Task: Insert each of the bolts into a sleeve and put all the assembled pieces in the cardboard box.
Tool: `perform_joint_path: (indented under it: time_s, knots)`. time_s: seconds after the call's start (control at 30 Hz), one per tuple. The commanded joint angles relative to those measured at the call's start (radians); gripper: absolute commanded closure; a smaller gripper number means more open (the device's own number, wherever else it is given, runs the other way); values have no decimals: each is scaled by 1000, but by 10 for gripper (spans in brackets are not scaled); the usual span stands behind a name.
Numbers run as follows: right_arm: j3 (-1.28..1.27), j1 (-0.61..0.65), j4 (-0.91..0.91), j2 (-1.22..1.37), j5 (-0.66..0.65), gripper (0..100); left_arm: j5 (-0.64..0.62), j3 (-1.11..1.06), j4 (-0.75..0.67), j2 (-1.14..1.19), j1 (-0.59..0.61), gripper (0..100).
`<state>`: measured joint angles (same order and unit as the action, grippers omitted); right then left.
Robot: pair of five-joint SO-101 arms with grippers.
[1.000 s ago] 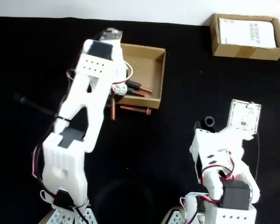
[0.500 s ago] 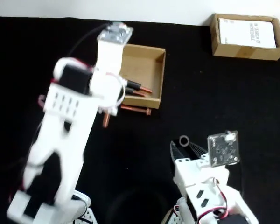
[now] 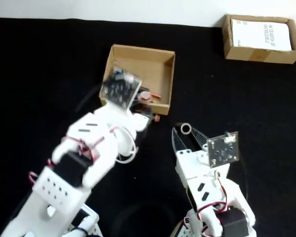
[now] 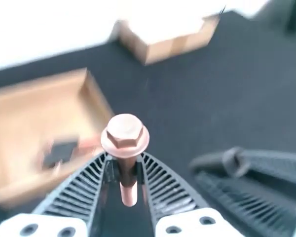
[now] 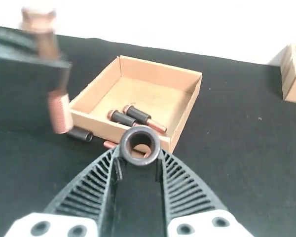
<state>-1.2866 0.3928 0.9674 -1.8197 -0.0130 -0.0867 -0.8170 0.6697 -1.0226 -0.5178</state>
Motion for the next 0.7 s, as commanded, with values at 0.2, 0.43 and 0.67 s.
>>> perform_joint_path:
  time_s: [0.2,0.43,0.67]
  knots:
    - [-157,10,50,13,-189,991,8,-120,-336,-88,-117,992]
    - [-150,10,47,7,-186,991,8,-128,-336,-85,-216,992]
    - [-120,8,47,4,-186,991,2,-124,-336,61,-194,992]
